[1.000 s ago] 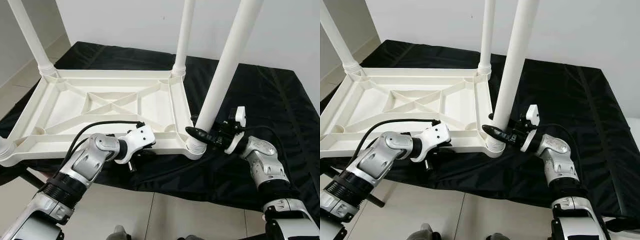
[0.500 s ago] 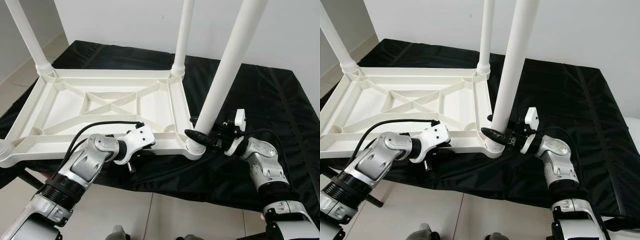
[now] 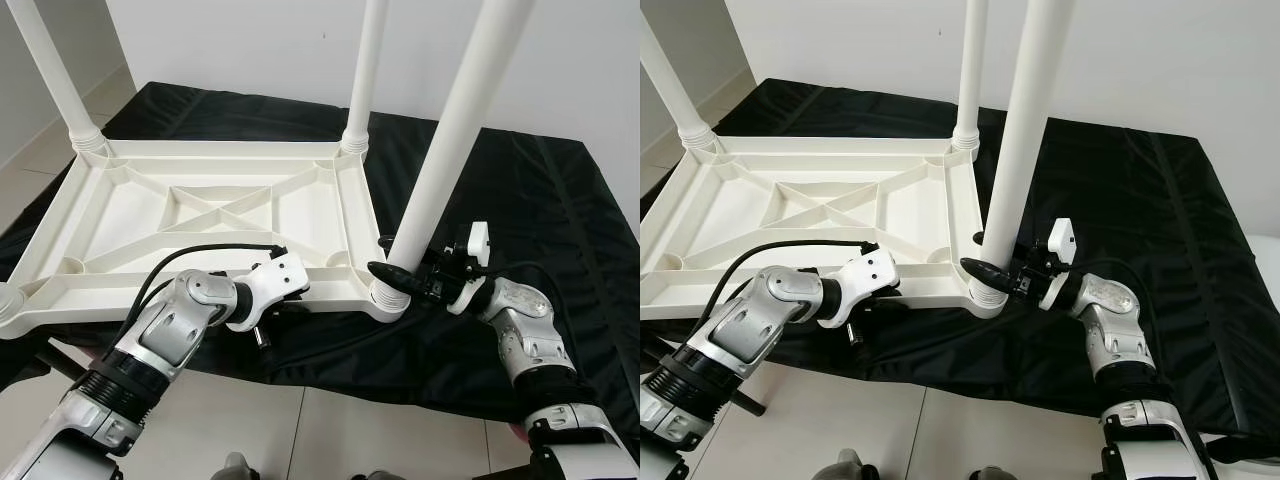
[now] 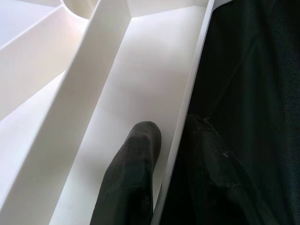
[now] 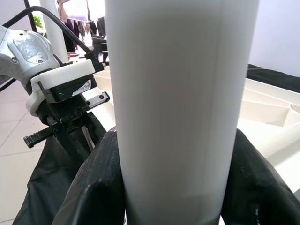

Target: Building children table

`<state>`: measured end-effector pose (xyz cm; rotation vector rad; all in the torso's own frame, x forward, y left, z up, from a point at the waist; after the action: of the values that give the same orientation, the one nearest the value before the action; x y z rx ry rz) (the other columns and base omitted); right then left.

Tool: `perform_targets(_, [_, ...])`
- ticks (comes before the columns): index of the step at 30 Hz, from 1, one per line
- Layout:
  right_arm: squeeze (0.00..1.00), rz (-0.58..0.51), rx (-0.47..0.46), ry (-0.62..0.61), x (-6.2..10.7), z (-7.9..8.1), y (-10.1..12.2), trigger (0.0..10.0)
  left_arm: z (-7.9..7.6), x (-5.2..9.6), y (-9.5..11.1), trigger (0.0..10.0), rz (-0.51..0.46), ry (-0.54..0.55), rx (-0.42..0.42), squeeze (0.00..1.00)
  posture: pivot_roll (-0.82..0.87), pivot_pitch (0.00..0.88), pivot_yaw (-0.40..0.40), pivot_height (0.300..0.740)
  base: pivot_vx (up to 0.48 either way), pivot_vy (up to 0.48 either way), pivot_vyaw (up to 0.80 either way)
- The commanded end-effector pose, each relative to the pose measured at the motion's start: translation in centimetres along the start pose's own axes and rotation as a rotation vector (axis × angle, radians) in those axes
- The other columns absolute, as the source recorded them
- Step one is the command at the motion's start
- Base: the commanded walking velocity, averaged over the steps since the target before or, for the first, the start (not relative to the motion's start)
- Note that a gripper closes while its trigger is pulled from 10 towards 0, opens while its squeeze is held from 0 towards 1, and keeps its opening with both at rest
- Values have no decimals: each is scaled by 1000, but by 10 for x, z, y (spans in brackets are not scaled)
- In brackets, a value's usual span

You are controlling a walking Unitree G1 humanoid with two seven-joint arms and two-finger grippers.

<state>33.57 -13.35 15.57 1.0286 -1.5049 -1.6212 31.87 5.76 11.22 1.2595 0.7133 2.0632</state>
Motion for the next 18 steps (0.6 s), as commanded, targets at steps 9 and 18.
perform_targets(9, [0, 108, -109, -81, 11, 1, -40, 10000, 0, 6, 30, 10000, -102, -18, -70, 0, 0, 104, 9, 740, 0, 0, 0])
perform_targets(18, [0, 92, -105, -104, 13, 1, -40, 10000, 3, 5, 31, 10000, -103, -14, -76, 0, -8, 96, 7, 740, 0, 0, 0])
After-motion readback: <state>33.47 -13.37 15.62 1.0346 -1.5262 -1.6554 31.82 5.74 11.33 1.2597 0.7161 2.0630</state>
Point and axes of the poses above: a point about 5 cm out from each wrist's last joint towards the gripper, its own x axis pointing back from the gripper into the wrist, its own y axis along the axis of the wrist's last joint, z = x × y, the point moved 5 cm from there along -x, pointing out of the wrist towards the gripper, and after that the axes turned 11 degrees about -x, right-handed, at the moved point
